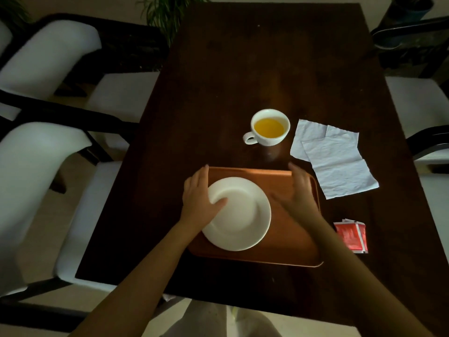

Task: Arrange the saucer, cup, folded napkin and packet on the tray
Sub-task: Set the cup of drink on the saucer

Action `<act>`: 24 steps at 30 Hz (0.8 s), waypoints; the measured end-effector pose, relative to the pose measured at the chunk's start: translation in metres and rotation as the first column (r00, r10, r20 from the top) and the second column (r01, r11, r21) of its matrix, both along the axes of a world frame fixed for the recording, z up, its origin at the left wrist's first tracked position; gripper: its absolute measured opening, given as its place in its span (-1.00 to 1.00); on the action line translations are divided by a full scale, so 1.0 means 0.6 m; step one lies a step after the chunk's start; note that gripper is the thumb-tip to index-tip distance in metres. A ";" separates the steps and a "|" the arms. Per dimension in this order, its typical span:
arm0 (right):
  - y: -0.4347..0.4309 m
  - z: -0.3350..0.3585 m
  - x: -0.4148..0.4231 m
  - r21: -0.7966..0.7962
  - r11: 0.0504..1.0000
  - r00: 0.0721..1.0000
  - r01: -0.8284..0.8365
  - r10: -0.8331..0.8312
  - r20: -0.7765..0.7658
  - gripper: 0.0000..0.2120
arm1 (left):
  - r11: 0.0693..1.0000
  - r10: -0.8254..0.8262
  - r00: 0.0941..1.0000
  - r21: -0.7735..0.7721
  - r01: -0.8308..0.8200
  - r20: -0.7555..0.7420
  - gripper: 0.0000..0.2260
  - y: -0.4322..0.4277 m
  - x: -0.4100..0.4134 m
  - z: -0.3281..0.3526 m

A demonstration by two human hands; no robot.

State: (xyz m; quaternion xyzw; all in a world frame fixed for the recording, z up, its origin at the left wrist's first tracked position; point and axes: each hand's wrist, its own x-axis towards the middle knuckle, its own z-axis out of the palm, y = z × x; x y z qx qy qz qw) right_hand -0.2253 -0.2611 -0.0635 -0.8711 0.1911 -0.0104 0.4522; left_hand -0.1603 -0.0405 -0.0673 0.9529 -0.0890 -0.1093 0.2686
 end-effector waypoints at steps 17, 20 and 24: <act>-0.134 -0.027 0.208 0.255 0.953 0.985 -0.161 0.172 -0.021 -0.08 | 0.919 -0.174 0.959 -0.387 0.076 -0.224 -0.09 -0.210 0.240 -0.026; -0.131 -0.036 0.216 0.348 0.915 0.979 -0.201 0.196 0.051 -0.18 | 0.889 -0.262 0.923 -0.442 0.118 -0.281 -0.19 -0.210 0.254 -0.036; -0.129 -0.050 0.222 0.437 0.891 0.991 -0.127 0.101 0.083 -0.22 | 0.885 -0.237 0.928 -0.458 0.084 -0.287 -0.21 -0.214 0.258 -0.042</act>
